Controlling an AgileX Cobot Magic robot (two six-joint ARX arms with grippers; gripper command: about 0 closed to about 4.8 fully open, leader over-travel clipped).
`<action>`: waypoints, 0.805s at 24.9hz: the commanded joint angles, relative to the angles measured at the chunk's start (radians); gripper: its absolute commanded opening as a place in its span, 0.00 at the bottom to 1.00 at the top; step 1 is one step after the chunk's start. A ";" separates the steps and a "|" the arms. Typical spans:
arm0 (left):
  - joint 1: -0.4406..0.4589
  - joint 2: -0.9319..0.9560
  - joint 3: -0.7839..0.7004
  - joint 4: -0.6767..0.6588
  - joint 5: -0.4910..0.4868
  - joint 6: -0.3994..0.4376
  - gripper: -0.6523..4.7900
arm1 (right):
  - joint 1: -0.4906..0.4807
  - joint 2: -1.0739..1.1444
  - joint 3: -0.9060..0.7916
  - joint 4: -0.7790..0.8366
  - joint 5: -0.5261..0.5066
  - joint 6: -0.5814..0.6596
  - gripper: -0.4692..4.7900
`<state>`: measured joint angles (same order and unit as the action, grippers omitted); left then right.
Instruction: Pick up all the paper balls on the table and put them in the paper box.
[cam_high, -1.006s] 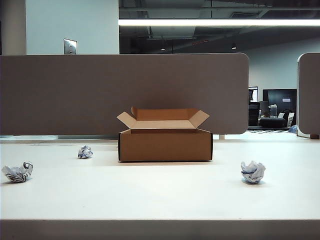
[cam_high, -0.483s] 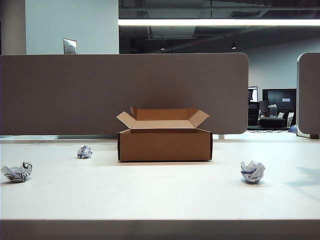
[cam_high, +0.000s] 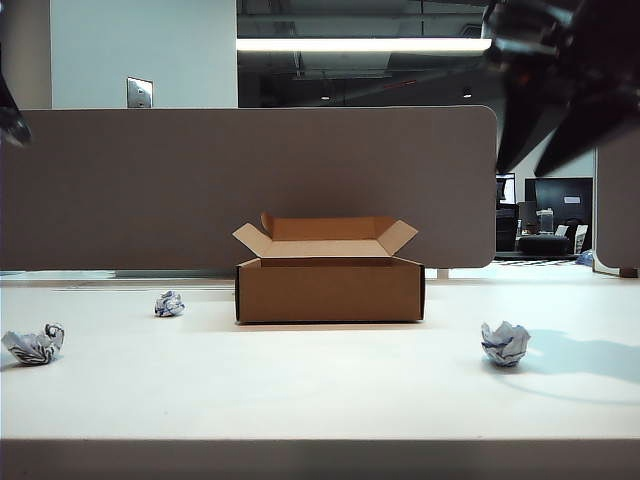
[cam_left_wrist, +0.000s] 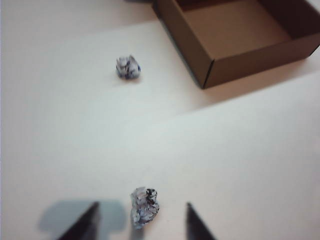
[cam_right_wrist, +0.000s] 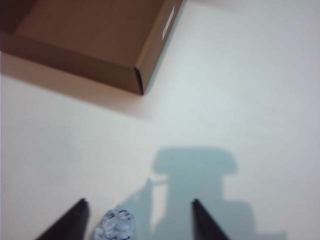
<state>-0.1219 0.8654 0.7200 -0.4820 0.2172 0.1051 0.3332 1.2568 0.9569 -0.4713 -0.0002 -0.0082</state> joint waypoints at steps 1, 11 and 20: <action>0.002 0.052 0.002 -0.010 0.005 0.043 0.57 | 0.014 0.029 0.007 0.007 -0.002 0.013 0.88; 0.000 0.341 0.003 0.002 -0.019 0.079 0.57 | 0.014 0.113 0.007 -0.010 0.007 0.091 1.00; -0.003 0.403 0.003 0.078 -0.015 0.079 0.58 | 0.014 0.195 0.007 0.016 0.005 0.110 1.00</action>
<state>-0.1234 1.2709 0.7200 -0.4419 0.1989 0.1833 0.3462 1.4414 0.9573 -0.4717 0.0063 0.0975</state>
